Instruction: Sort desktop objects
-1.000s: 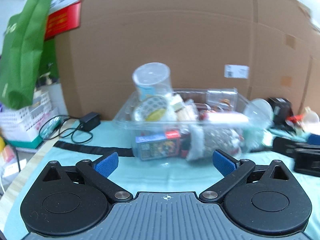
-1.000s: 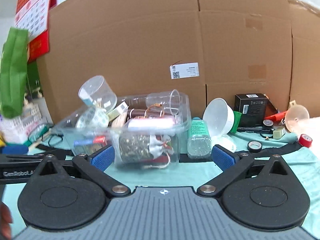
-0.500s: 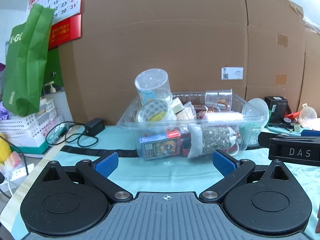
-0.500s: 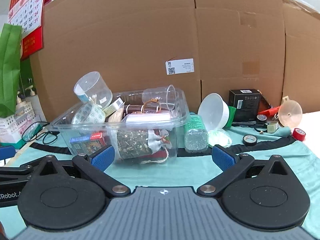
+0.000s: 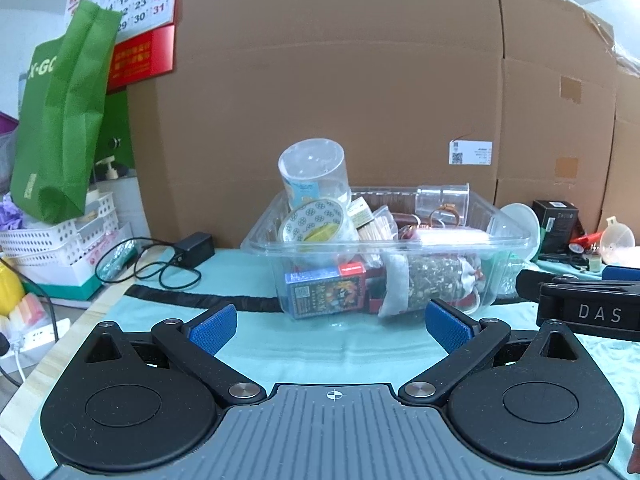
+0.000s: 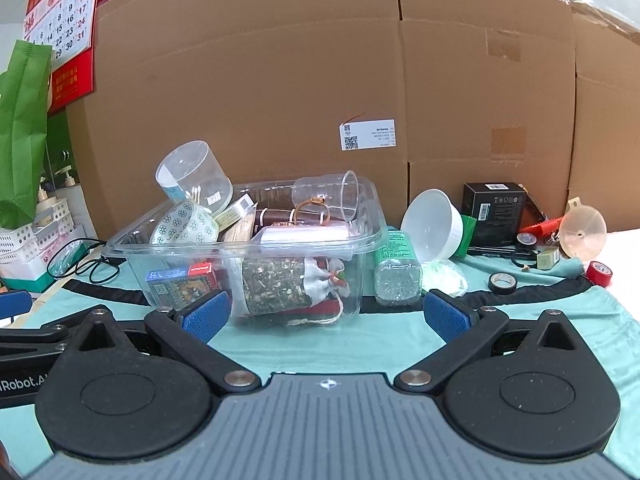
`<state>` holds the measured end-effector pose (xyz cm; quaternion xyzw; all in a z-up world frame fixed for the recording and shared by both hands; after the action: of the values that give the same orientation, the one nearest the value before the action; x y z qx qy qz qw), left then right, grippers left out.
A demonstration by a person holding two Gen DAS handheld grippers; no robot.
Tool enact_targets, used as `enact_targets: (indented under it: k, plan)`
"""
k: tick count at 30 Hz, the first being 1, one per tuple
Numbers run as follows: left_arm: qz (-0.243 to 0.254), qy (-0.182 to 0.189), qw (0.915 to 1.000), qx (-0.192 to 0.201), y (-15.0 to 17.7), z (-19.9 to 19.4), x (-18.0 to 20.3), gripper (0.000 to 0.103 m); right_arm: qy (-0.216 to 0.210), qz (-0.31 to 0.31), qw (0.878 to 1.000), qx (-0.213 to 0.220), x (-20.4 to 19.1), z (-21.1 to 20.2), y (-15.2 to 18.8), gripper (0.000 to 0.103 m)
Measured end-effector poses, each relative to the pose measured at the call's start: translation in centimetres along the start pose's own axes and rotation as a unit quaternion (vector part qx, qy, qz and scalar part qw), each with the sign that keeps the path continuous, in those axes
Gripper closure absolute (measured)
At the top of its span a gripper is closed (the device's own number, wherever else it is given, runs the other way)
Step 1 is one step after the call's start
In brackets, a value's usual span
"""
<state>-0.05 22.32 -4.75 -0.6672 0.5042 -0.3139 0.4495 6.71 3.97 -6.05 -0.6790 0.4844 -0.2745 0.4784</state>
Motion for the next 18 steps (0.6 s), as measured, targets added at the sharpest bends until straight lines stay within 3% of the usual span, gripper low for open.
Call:
enact_targets:
  k: [9, 18]
  plan:
    - [0.011, 0.031, 0.9989, 0.034, -0.1, -0.7, 1.4, 0.0, -0.001, -0.005, 1.0, 0.002, -0.2, -0.1, 0.1, 0.0]
    - [0.029, 0.012, 0.9976, 0.061, -0.4, -1.2, 1.5, 0.0, -0.003, -0.005, 1.0, 0.006, -0.2, -0.3, 0.1, 0.0]
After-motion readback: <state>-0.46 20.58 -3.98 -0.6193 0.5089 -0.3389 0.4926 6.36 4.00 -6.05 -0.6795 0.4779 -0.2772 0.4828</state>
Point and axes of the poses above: each gripper's, at about its wrist camera, not at the fingertips, and z roughly the way its jaws point, x to its right, y to its underside, the point moved 9 cm from there along z, roughly the way its jaws point
